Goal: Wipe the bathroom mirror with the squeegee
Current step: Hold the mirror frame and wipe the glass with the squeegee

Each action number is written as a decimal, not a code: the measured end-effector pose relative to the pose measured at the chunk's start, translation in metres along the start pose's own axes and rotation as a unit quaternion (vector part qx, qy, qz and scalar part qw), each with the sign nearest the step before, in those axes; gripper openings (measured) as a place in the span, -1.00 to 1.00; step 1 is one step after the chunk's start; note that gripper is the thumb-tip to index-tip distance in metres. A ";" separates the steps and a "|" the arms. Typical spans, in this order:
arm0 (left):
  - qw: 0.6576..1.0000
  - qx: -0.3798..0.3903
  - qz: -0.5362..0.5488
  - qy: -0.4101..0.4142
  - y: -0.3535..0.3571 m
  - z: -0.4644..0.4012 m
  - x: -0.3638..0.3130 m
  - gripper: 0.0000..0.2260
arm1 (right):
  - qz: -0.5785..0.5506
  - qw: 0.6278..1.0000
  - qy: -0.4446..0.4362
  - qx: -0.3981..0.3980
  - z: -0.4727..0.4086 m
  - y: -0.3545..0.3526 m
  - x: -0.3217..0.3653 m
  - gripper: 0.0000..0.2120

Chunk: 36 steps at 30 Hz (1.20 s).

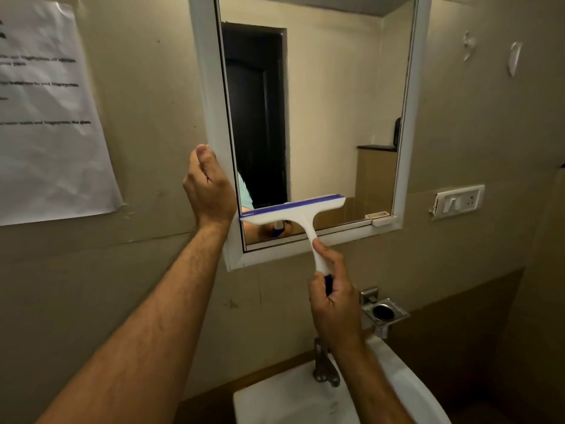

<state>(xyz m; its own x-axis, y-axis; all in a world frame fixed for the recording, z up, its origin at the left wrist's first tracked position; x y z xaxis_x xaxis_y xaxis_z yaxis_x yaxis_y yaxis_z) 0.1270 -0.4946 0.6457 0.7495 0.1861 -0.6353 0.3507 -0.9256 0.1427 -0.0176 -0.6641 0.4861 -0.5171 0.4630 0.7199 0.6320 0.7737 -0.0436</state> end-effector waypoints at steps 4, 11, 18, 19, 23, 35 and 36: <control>1.000 -0.009 -0.002 -0.014 0.000 0.000 0.001 -0.63 | 0.001 1.000 0.021 0.001 0.013 -0.002 -0.011 -0.40; 0.999 -0.007 -0.003 -0.039 -0.002 0.001 0.002 -0.64 | -0.006 1.000 -0.006 0.001 -0.008 -0.003 0.009 -0.49; 0.999 -0.011 -0.015 -0.045 -0.004 0.002 0.000 -0.67 | 0.006 0.999 0.034 0.011 0.020 -0.008 -0.013 -0.42; 0.998 -0.011 -0.021 -0.053 -0.004 0.003 -0.001 -0.66 | 0.005 0.999 0.031 0.006 0.015 -0.011 -0.010 -0.43; 0.999 -0.006 -0.020 -0.046 -0.007 0.005 -0.006 -0.65 | -0.013 0.999 0.006 -0.038 -0.031 -0.035 0.011 -0.54; 0.997 0.025 -0.029 -0.060 -0.008 0.005 -0.007 -0.50 | 0.011 0.998 0.061 -0.025 -0.018 -0.066 -0.024 -0.56; 0.997 0.031 -0.032 -0.059 -0.008 0.005 -0.009 -0.51 | 0.010 0.998 0.055 -0.033 -0.027 -0.072 -0.016 -0.57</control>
<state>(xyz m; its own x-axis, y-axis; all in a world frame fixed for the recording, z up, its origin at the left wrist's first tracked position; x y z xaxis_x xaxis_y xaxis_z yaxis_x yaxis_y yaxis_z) 0.1145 -0.4906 0.6463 0.6540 0.2088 -0.7272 0.3573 -0.9324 0.0536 -0.0393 -0.7392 0.4961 -0.4398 0.4245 0.7914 0.6795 0.7335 -0.0158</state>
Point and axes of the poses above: each hand's wrist, its own z-axis away from the middle knuckle, its own y-axis out of the palm, x = y × z, the point moved 7 cm from there along -z, towards the middle knuckle, and after that the axes turned 5 degrees about -z, right-handed, at the moved point
